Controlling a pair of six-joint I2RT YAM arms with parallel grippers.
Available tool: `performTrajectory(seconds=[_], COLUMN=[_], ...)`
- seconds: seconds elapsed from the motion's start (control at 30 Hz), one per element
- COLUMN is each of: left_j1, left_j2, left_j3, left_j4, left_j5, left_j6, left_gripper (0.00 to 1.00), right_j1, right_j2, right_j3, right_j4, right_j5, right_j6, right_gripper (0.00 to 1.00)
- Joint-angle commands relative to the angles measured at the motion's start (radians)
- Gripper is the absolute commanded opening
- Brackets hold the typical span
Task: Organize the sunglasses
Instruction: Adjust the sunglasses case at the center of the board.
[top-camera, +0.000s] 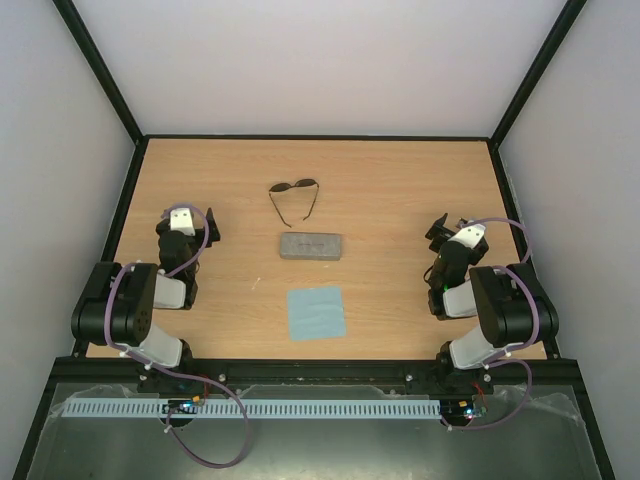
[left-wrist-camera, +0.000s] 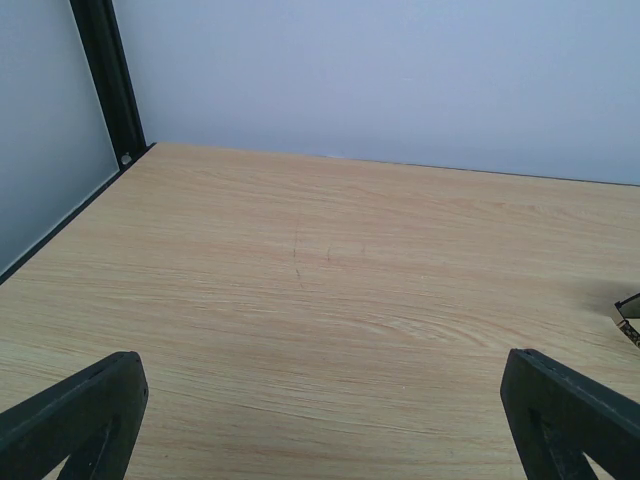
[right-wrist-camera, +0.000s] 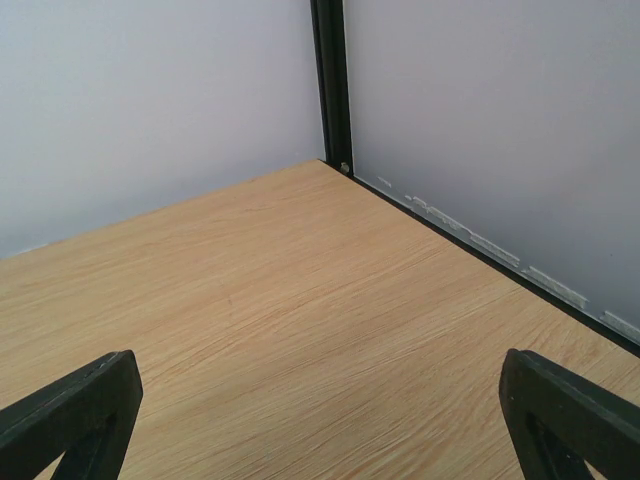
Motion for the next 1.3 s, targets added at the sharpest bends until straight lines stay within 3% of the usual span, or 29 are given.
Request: performTrajectory(seconds=[0.0,0.83,0.93,1.03,1.13,1.27], left_j1=[-0.004,-0.006,-0.021,-0.048,-0.060,-0.092], left_j2=[-0.004,-0.029,-0.125,-0.209,-0.259,-0.331], left_j3=[-0.009,-0.024,0.020,0.159,0.292,0.417], left_j4=[0.050,0.063,-0.085,-0.384,-0.638,-0.833], left_j5=[-0.003,0.019,-0.041,-0.092,-0.053,0.012], left_j6=[0.011,0.026,0.015,-0.028,-0.092,-0.156], left_gripper=[0.99,1.00,1.00,1.00,0.99,1.00], right_j1=[0.000,0.002,0.007,0.007,0.009,0.008], right_j2=[-0.005,-0.063,-0.271,-0.435,-0.528,-0.628], right_j3=[0.002,-0.028,0.029,0.143,0.257,0.401], right_j4=[0.044,0.056,-0.222,-0.523,-0.780,-1.026], right_j5=[0.010,0.015,0.018,-0.052,-0.112,-0.169], right_j6=[-0.002,-0.005,0.030,0.094,0.160,0.208], right_gripper=[0.99,0.99,0.99,0.98,0.99,0.99])
